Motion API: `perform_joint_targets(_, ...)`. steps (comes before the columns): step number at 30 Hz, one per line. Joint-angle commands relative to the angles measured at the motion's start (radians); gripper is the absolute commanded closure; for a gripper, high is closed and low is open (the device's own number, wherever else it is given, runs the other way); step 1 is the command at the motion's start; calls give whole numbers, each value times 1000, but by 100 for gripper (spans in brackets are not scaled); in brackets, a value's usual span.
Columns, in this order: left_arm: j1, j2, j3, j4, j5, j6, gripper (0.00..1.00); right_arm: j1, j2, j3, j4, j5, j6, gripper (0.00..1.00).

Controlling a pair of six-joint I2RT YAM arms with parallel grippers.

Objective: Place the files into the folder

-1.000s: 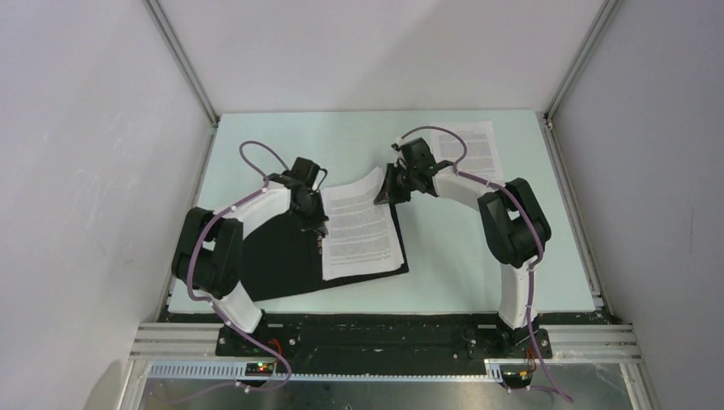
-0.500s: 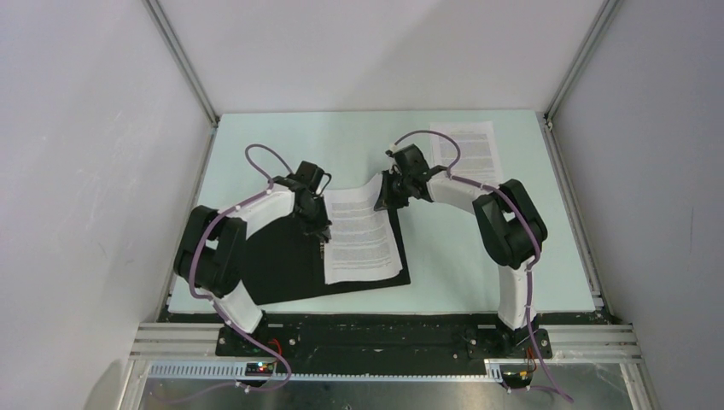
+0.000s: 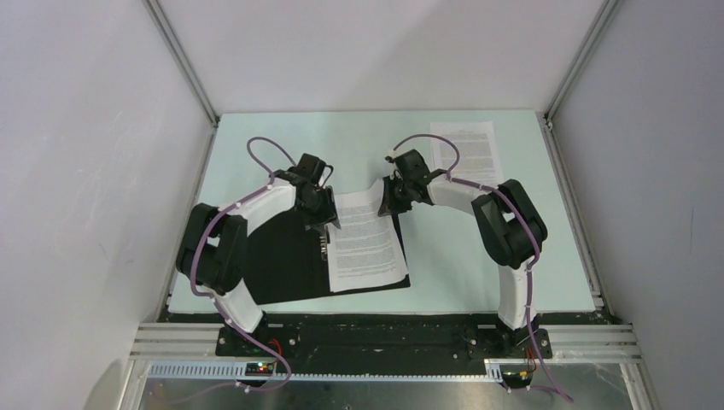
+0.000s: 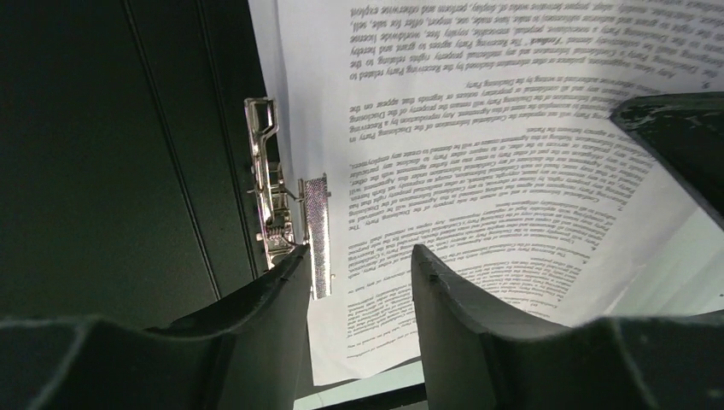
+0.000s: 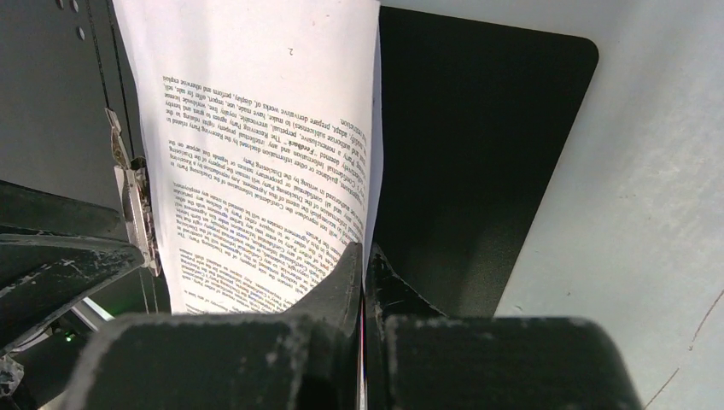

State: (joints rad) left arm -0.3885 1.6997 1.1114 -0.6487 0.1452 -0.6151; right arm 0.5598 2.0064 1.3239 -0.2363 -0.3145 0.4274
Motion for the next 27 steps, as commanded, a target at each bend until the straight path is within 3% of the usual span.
perform_joint_targets(1, 15, -34, 48, 17, 14, 23, 48, -1, -2, -2, -9, 1, -35, 100)
perform_joint_targets(12, 88, -66, 4, 26, -62, -54, 45, 5, -59, -88, 24, -2, 14, 100)
perform_joint_targets(27, 89, -7, -12, 72, -27, -89, 47, 12, -82, -136, 101, 56, 186, 100)
